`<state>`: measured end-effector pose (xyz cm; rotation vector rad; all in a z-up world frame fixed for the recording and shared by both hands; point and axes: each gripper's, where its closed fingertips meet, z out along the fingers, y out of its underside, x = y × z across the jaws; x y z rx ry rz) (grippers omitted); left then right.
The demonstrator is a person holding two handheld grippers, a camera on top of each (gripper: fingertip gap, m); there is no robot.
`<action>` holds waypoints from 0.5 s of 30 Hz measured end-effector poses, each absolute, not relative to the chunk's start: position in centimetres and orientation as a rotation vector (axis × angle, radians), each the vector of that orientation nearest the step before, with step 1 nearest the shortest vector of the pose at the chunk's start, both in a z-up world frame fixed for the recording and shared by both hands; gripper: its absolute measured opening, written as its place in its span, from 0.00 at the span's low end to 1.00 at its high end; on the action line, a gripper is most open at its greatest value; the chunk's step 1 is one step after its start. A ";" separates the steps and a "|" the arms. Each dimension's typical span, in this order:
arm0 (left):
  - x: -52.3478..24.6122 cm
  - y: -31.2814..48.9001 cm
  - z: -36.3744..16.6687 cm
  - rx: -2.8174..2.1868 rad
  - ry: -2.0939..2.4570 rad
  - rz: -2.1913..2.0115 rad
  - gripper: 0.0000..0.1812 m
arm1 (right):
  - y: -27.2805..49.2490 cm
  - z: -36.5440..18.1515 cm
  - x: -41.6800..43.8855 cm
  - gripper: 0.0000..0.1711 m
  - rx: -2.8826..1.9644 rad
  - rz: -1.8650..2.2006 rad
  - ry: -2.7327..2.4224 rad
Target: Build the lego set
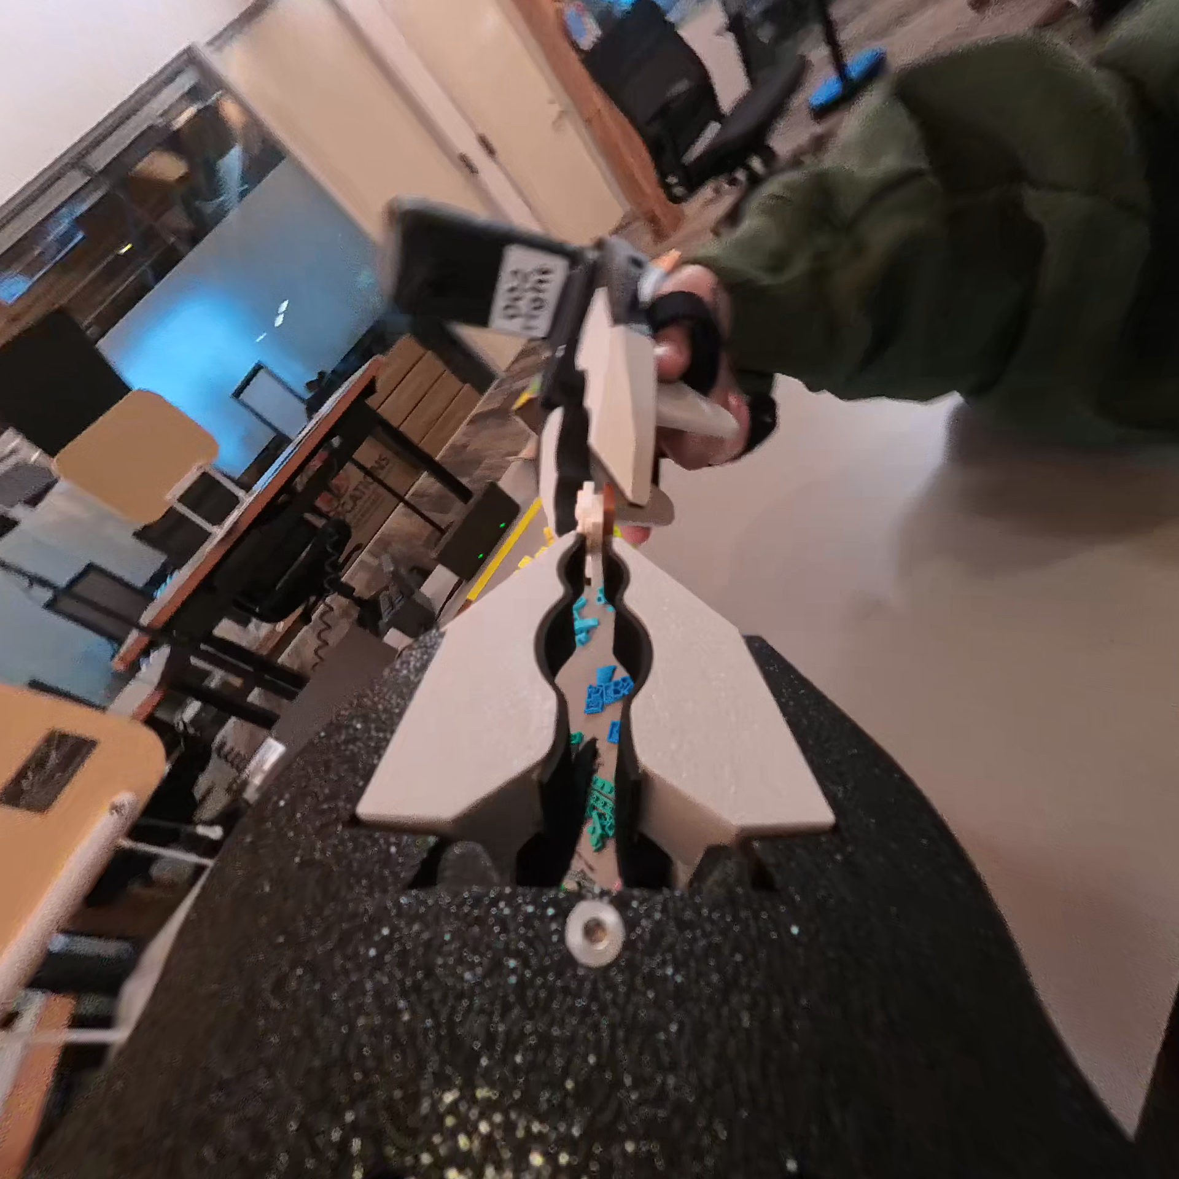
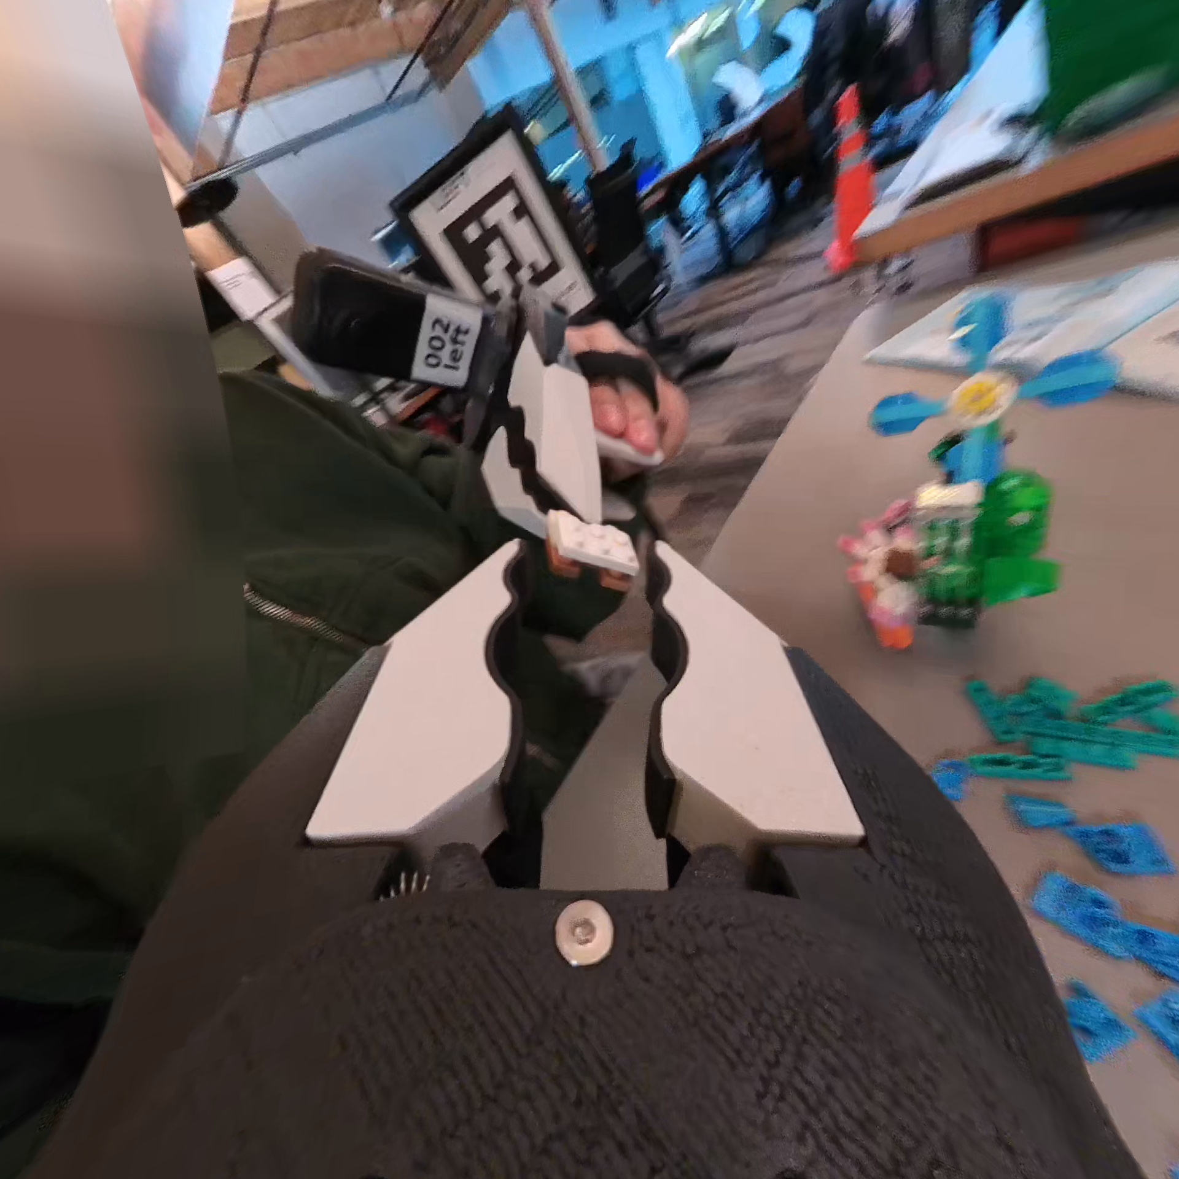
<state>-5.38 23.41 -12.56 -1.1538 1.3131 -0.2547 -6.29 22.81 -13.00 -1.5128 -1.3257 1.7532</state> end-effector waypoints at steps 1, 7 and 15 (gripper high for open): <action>-5.7 23.8 -12.1 -1.181 1.251 -0.296 0.01 | 23.8 -12.6 -6.4 0.24 -1.484 1.667 -1.274; -8.0 24.9 -9.0 -1.293 0.863 -0.719 0.01 | 25.8 -9.3 -6.7 0.18 -1.145 1.015 -1.225; -8.9 24.7 -9.3 -1.240 0.891 -0.673 0.01 | 24.1 -8.4 -8.5 0.08 -0.970 0.681 -1.290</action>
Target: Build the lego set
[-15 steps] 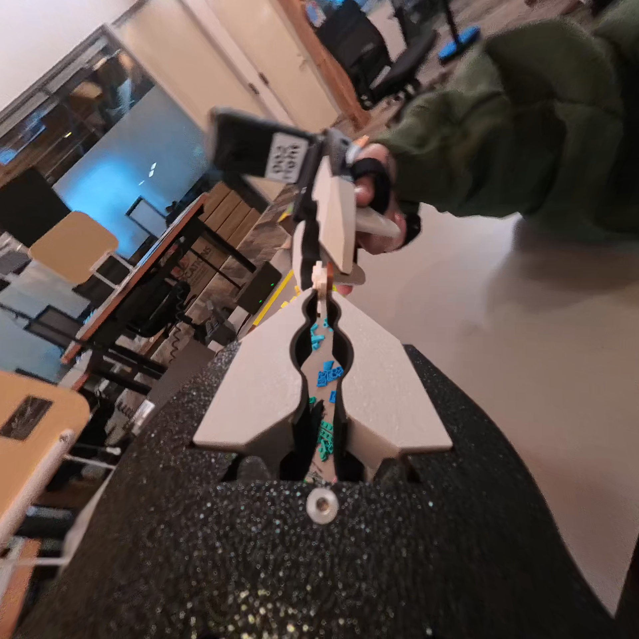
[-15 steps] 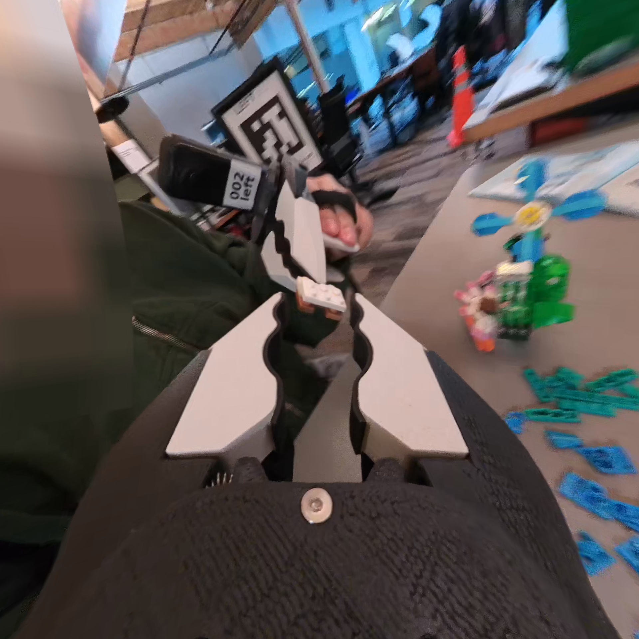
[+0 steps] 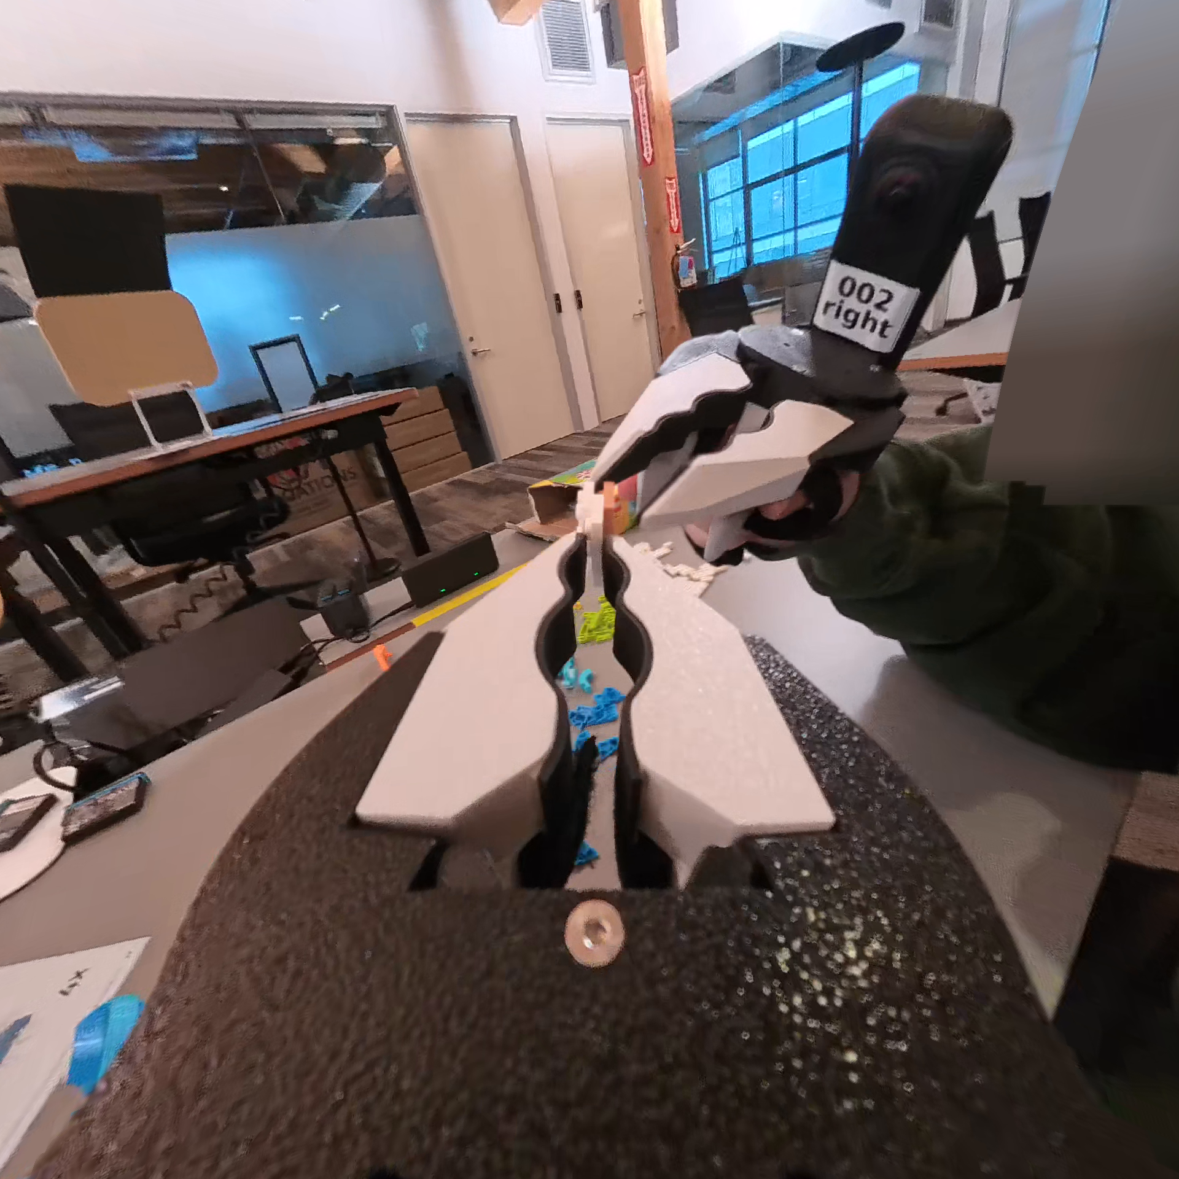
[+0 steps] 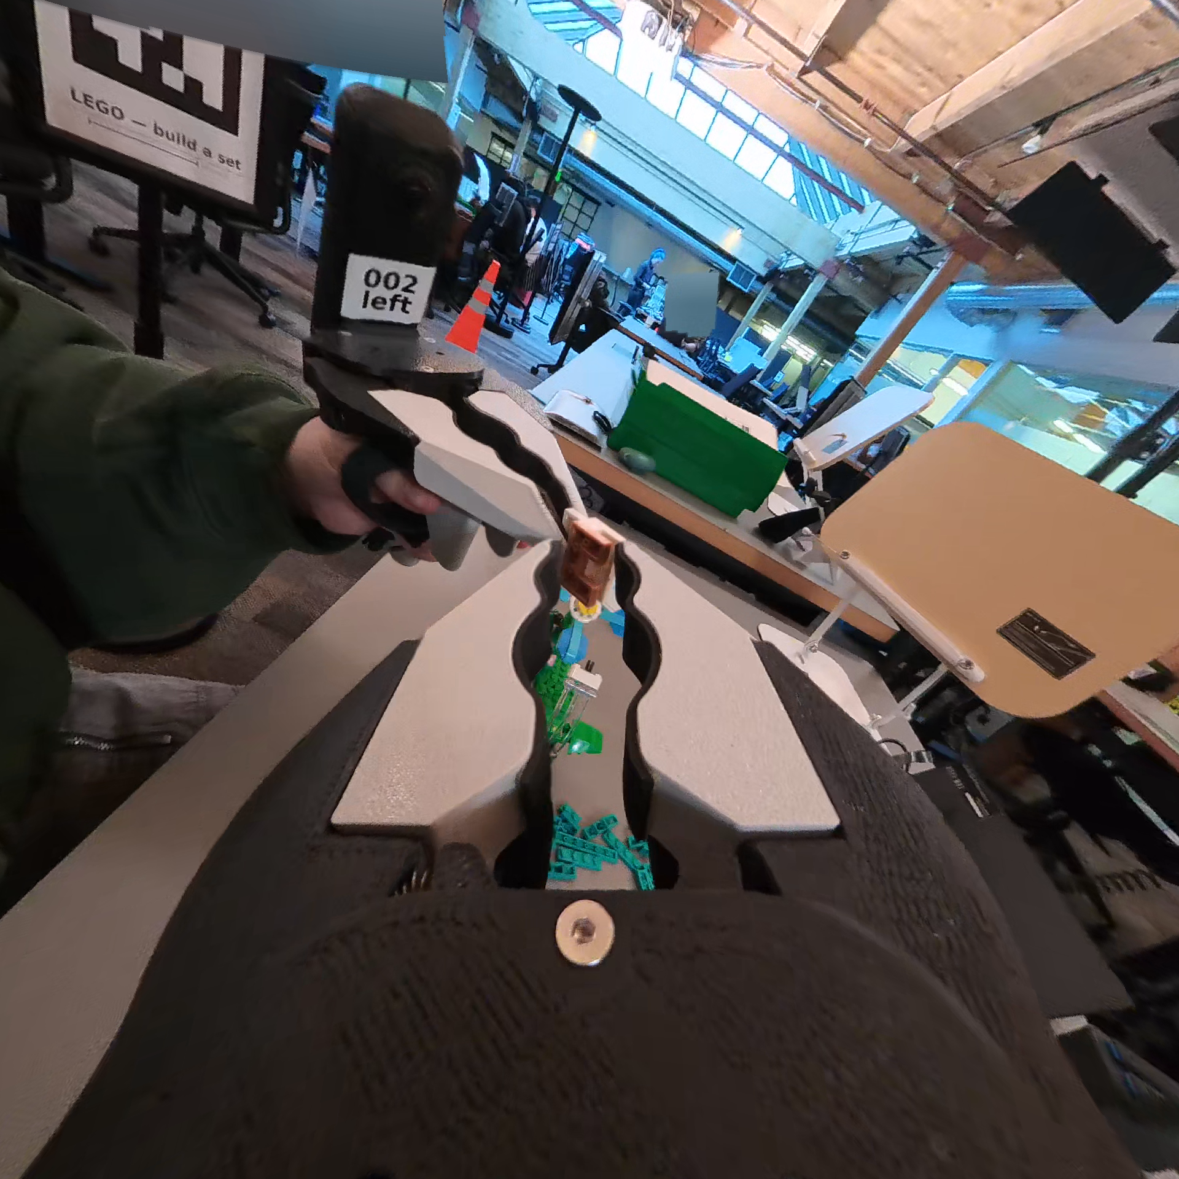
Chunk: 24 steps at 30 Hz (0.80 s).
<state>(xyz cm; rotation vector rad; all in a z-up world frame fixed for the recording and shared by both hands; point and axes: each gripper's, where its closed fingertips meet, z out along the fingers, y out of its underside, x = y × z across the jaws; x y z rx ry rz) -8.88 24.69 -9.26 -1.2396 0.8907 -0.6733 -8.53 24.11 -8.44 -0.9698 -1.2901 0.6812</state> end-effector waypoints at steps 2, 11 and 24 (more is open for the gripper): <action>-9.0 24.5 -9.6 -1.227 0.919 -0.661 0.01 | 24.1 -8.6 -8.6 0.04 -0.966 0.683 -1.295; -8.8 24.0 -11.0 -1.193 1.042 -0.604 0.01 | 23.4 -10.0 -8.3 0.03 -0.952 0.755 -1.403; -9.0 24.2 -11.0 -1.210 0.964 -0.636 0.01 | 23.5 -10.2 -8.5 0.06 -0.911 0.685 -1.401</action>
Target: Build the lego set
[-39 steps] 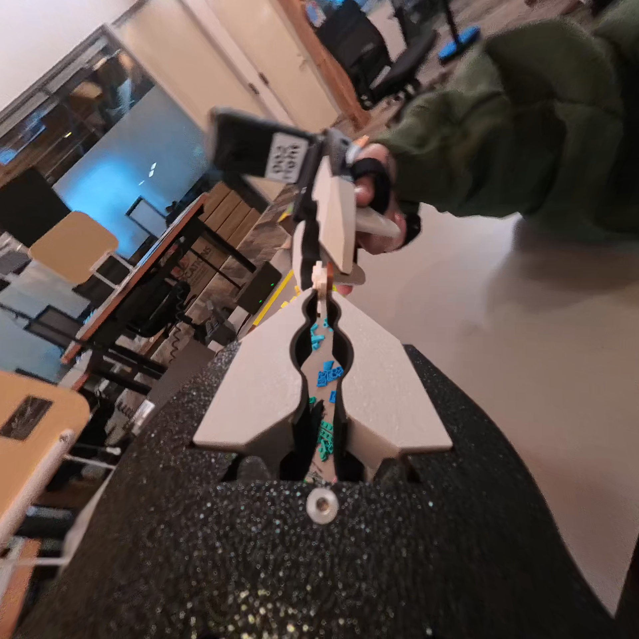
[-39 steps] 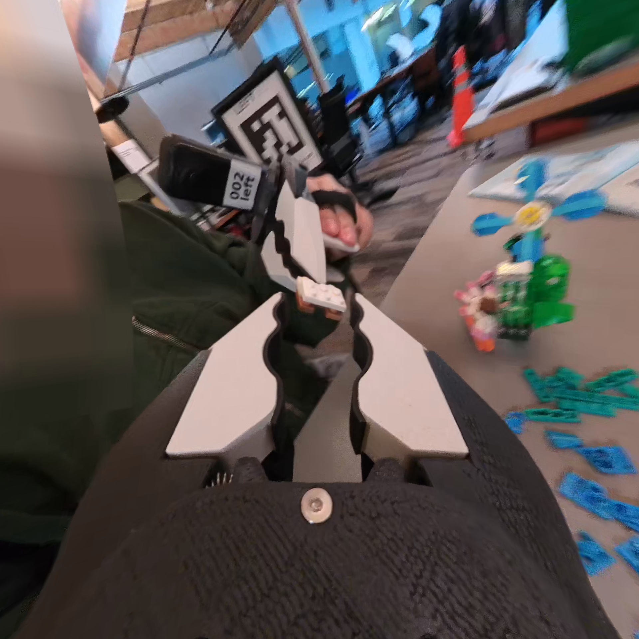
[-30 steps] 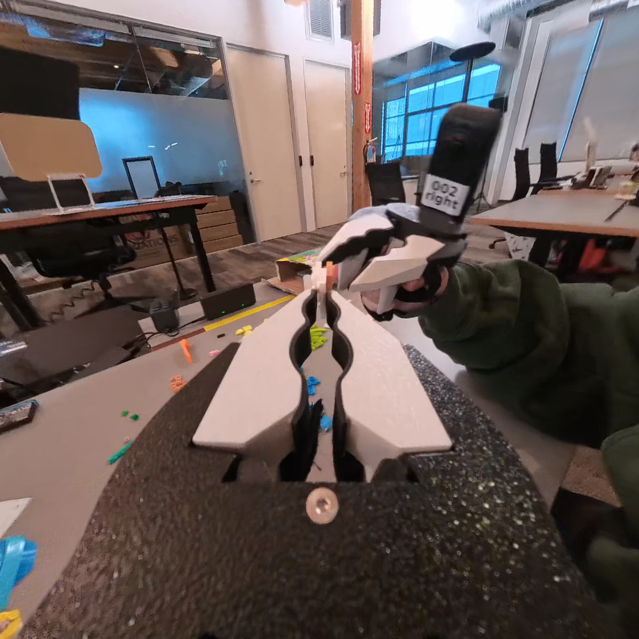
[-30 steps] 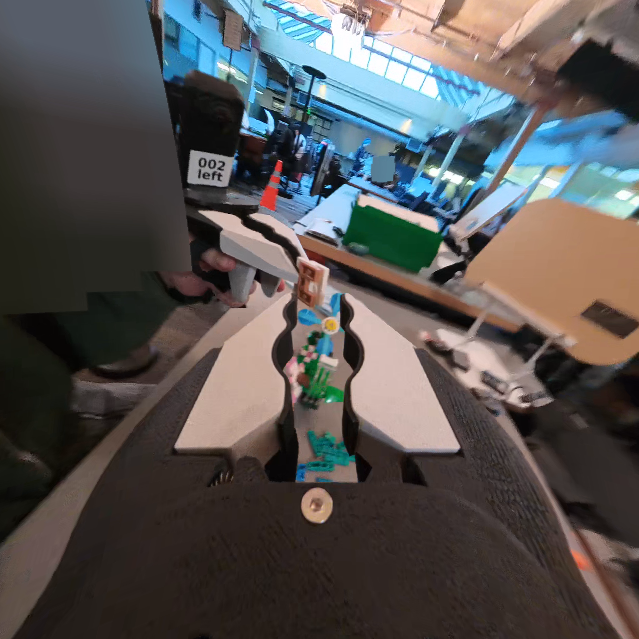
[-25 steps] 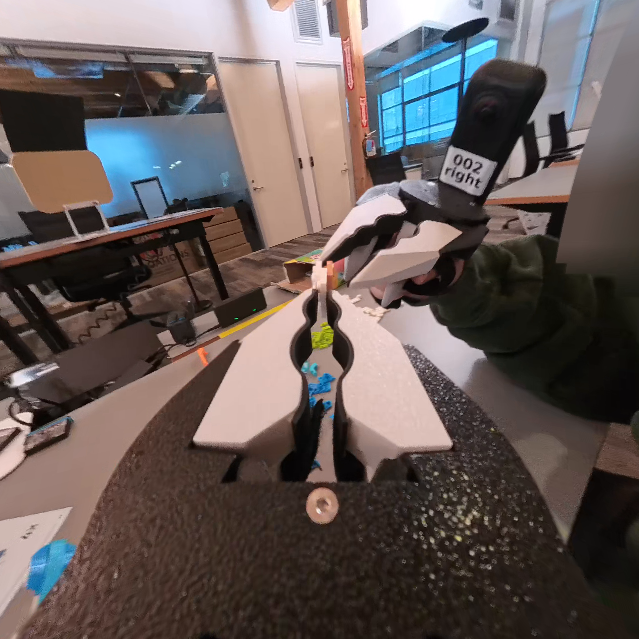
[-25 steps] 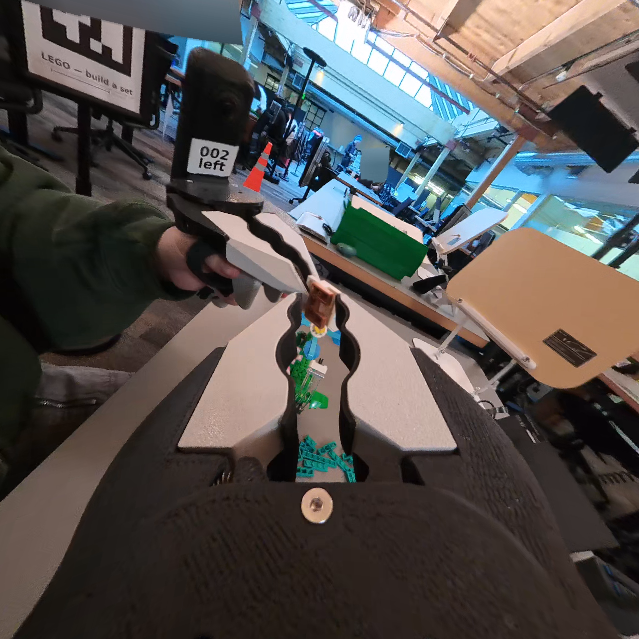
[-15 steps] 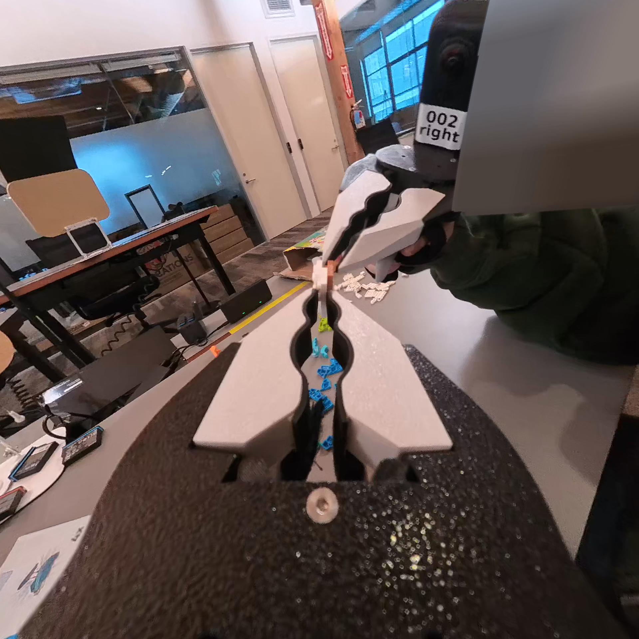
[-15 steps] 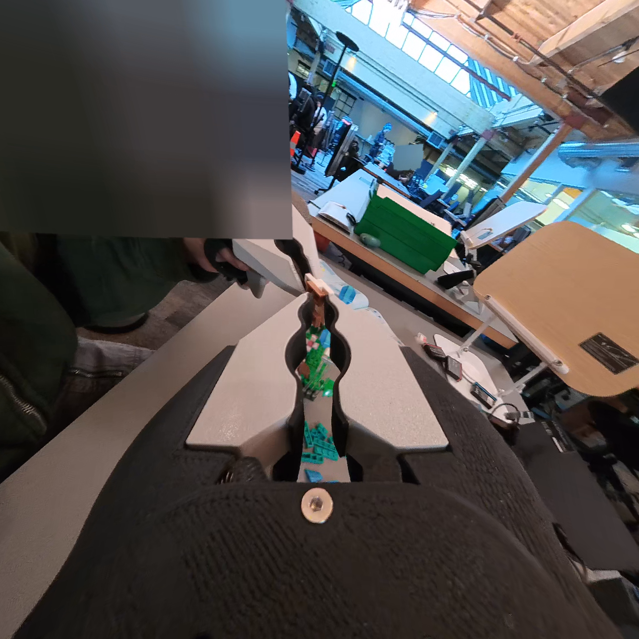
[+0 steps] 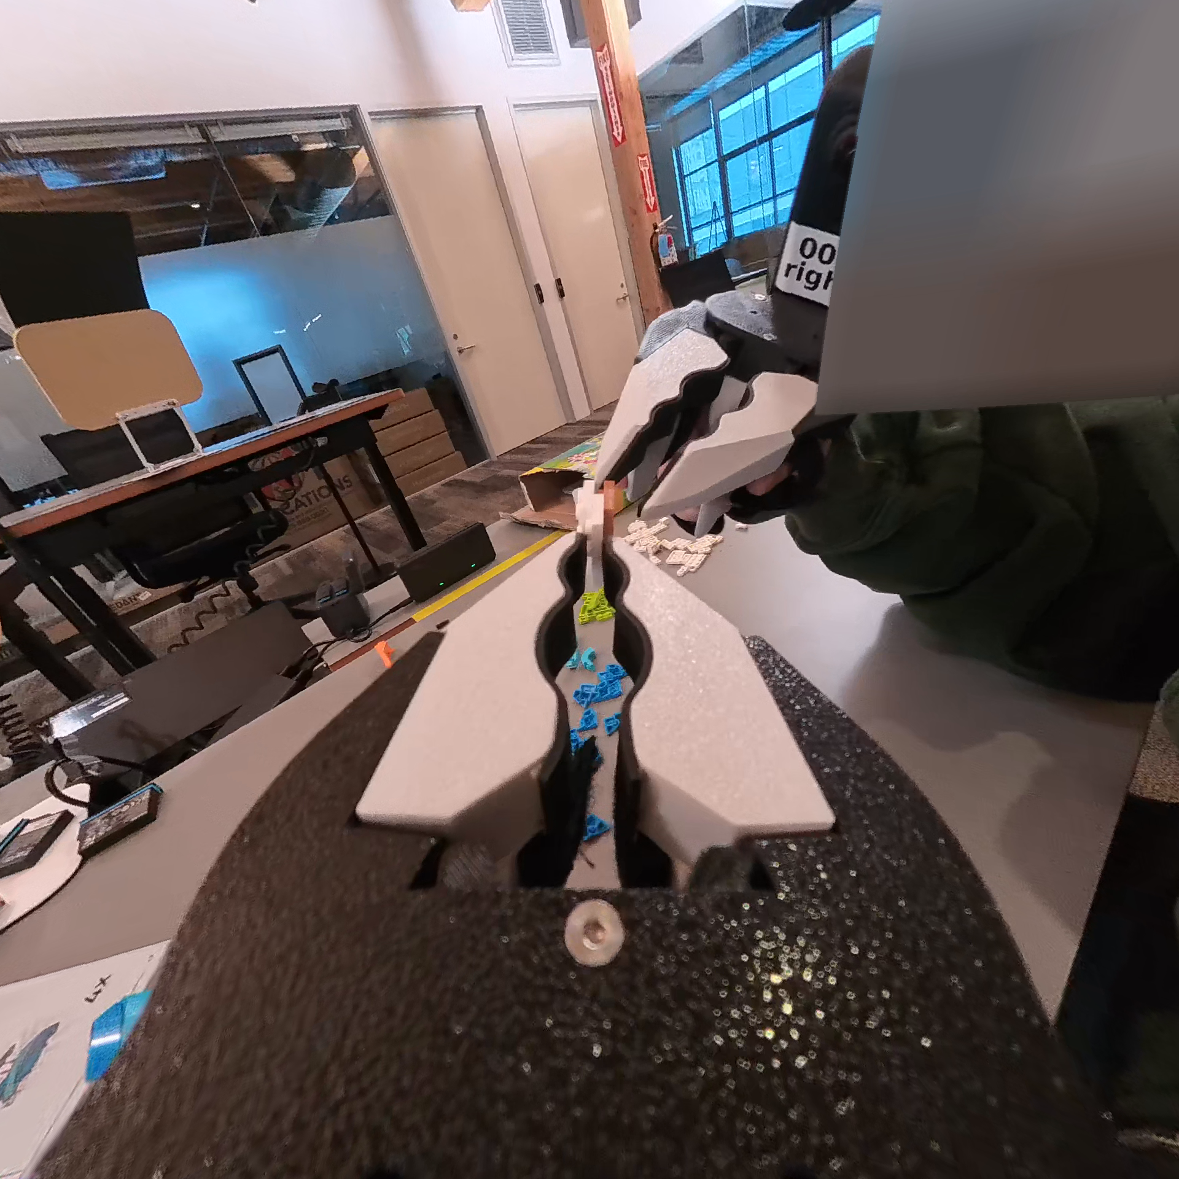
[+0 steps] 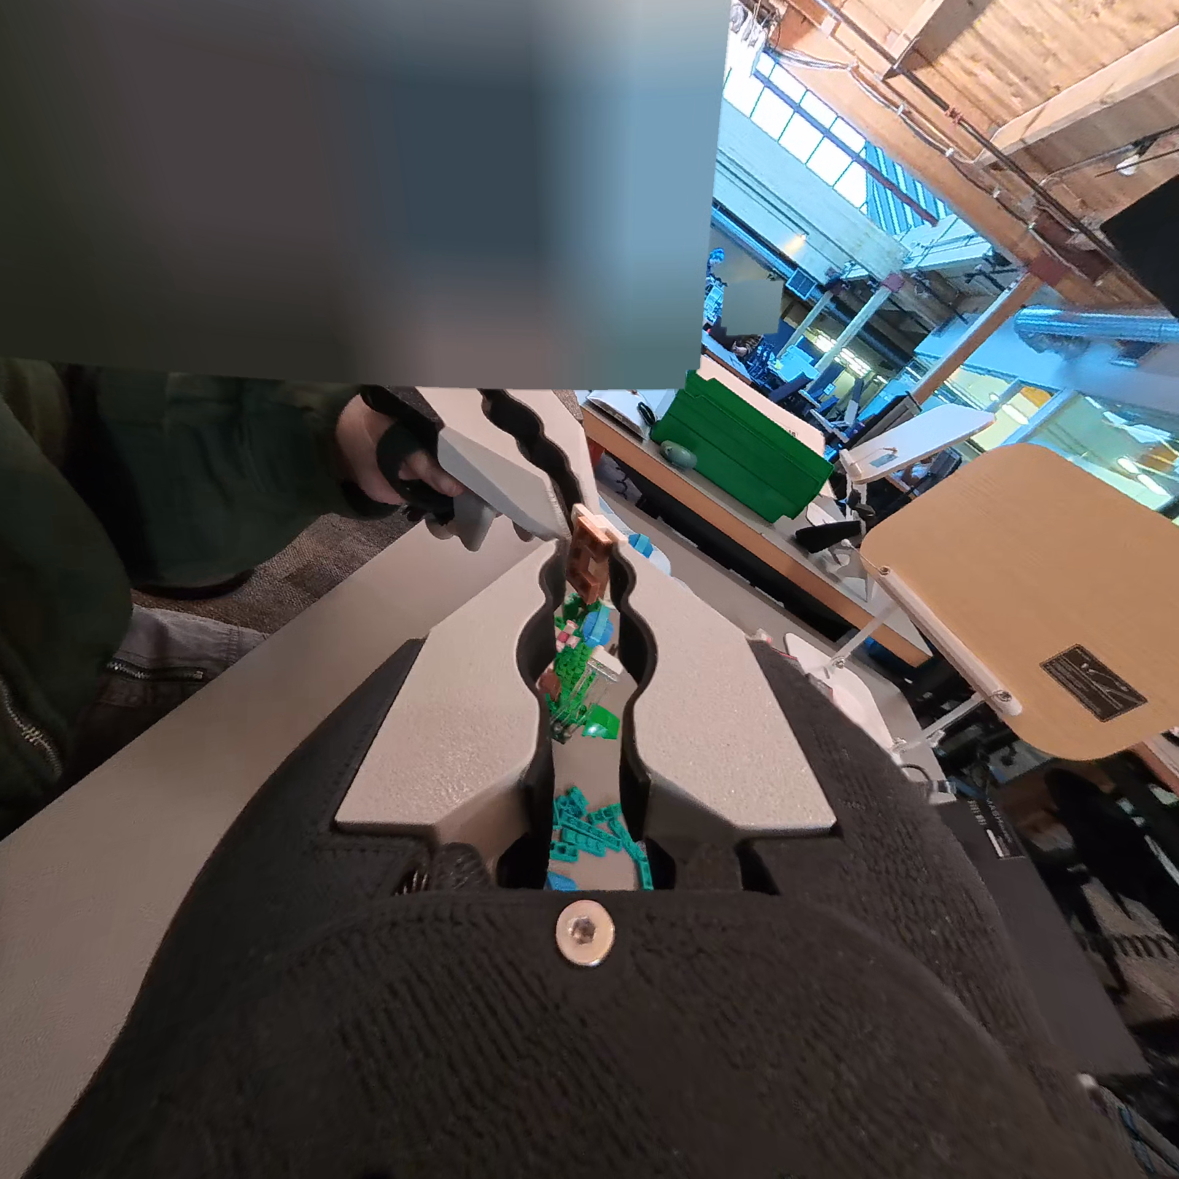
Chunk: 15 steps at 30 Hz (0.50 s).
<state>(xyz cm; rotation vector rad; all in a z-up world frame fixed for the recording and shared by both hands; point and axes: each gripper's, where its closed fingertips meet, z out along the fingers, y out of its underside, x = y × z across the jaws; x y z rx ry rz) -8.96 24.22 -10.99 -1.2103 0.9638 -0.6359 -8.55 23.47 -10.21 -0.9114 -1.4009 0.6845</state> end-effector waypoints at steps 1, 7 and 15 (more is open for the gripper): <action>-9.0 24.2 -11.0 -1.209 0.961 -0.637 0.01 | 23.5 -10.2 -8.6 0.07 -0.906 0.673 -1.402; -9.0 24.1 -11.0 -1.221 0.953 -0.652 0.01 | 23.4 -10.3 -8.7 0.06 -0.898 0.647 -1.410; -9.0 24.0 -11.0 -1.215 0.955 -0.640 0.01 | 23.3 -10.3 -8.7 0.06 -0.887 0.648 -1.408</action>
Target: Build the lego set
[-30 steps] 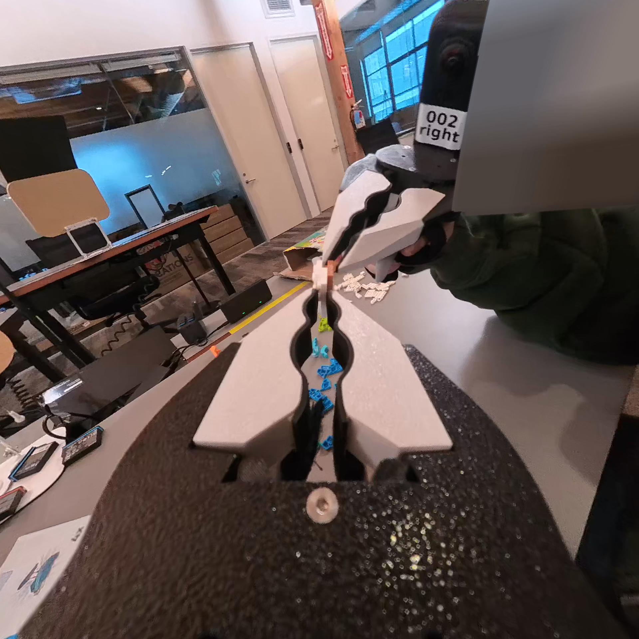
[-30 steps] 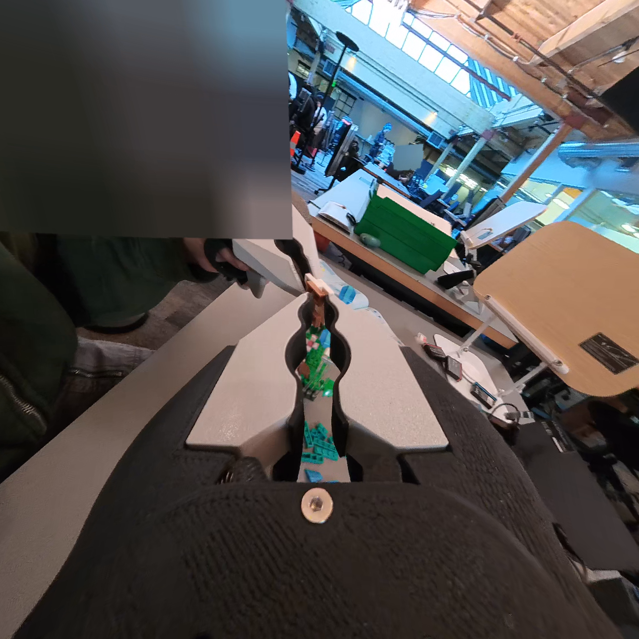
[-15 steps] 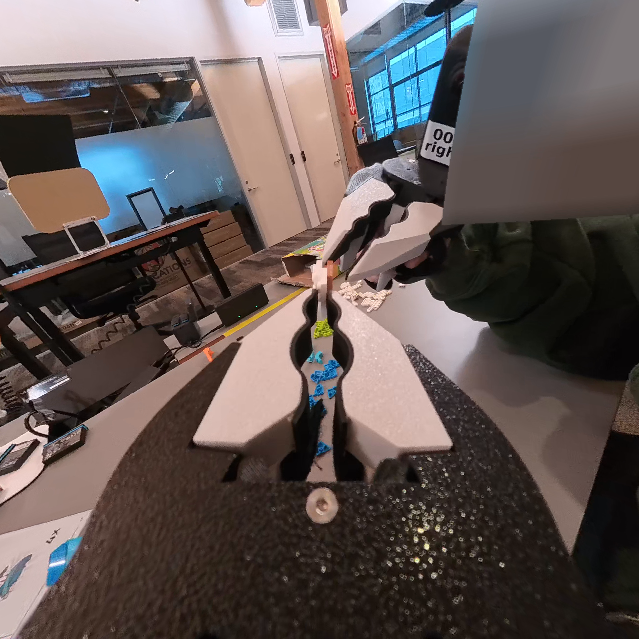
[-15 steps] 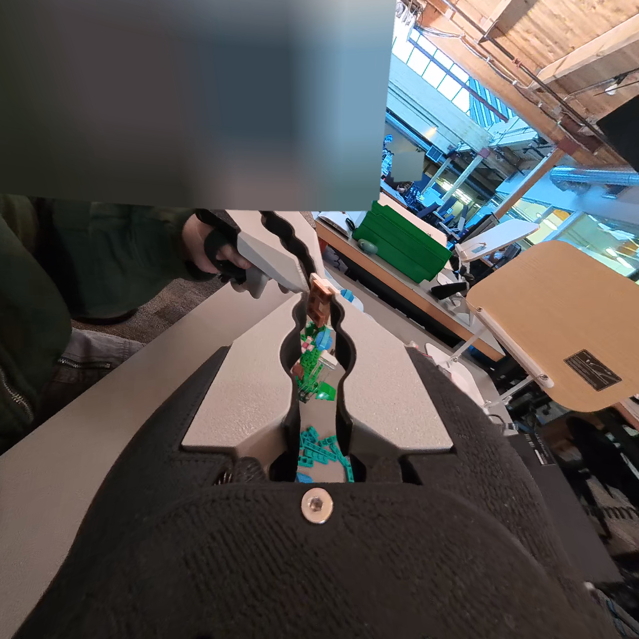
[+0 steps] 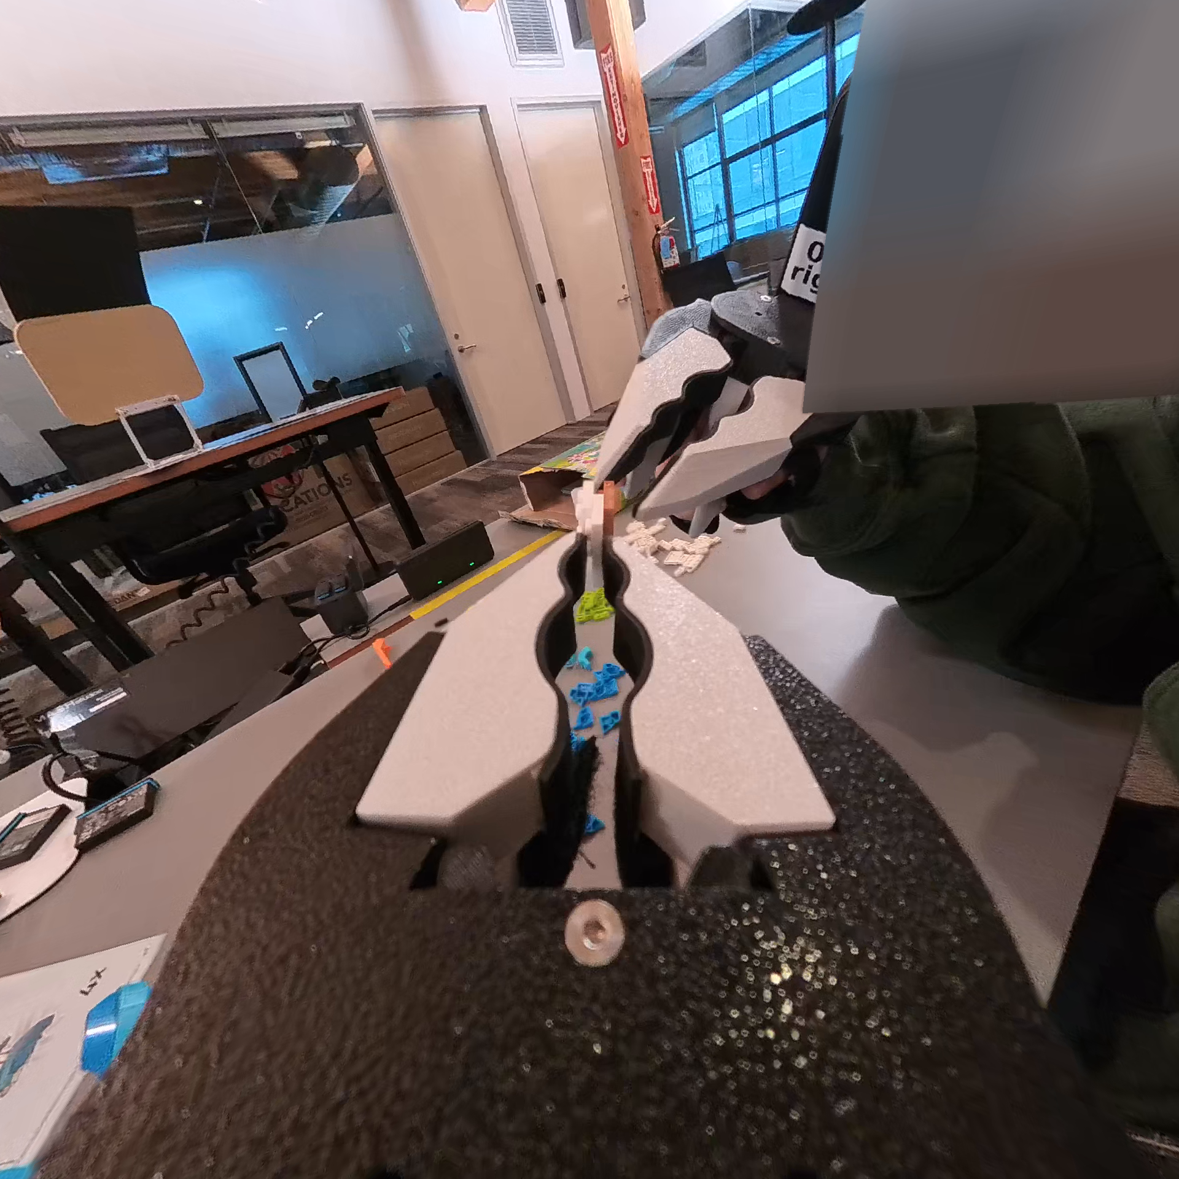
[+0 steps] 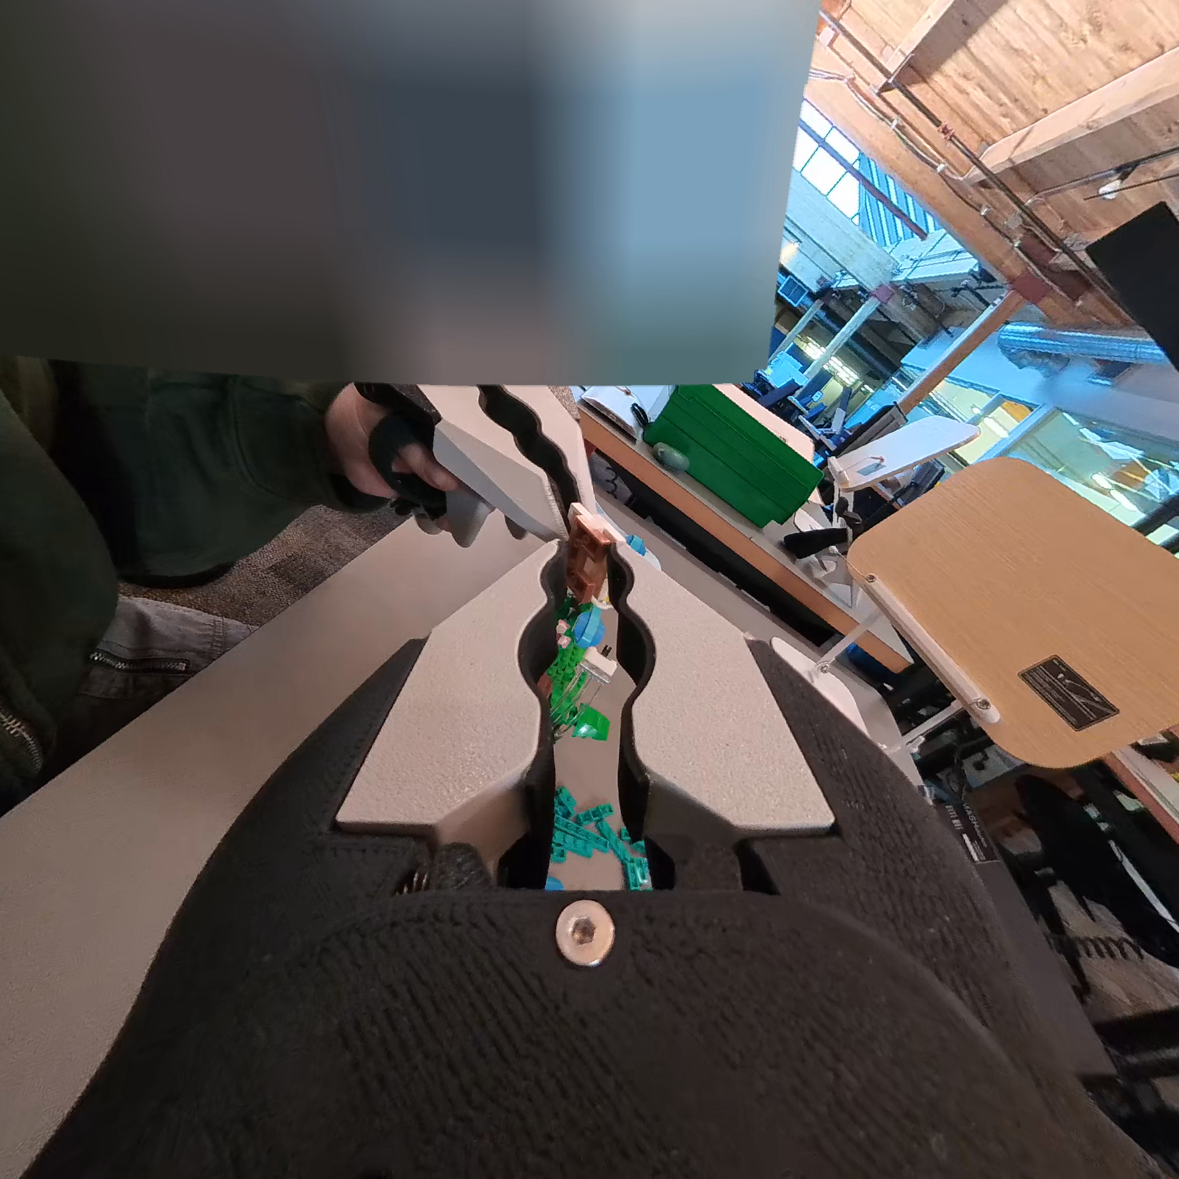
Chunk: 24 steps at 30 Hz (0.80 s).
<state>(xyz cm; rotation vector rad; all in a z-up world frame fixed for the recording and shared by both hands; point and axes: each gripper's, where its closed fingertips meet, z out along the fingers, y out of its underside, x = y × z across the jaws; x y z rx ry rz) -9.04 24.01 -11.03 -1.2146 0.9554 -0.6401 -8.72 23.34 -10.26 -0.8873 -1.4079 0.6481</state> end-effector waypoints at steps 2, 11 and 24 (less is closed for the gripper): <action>-9.0 23.9 -11.0 -1.199 0.963 -0.622 0.01 | 23.3 -10.2 -8.7 0.06 -0.881 0.644 -1.410; -9.1 24.7 -10.5 -1.327 0.785 -0.826 0.01 | 24.0 -10.6 -9.1 0.15 -0.818 0.405 -1.415; -8.5 24.8 -12.1 -1.520 0.688 -1.126 0.01 | 25.1 -11.8 -9.5 0.19 -0.471 -0.407 -1.487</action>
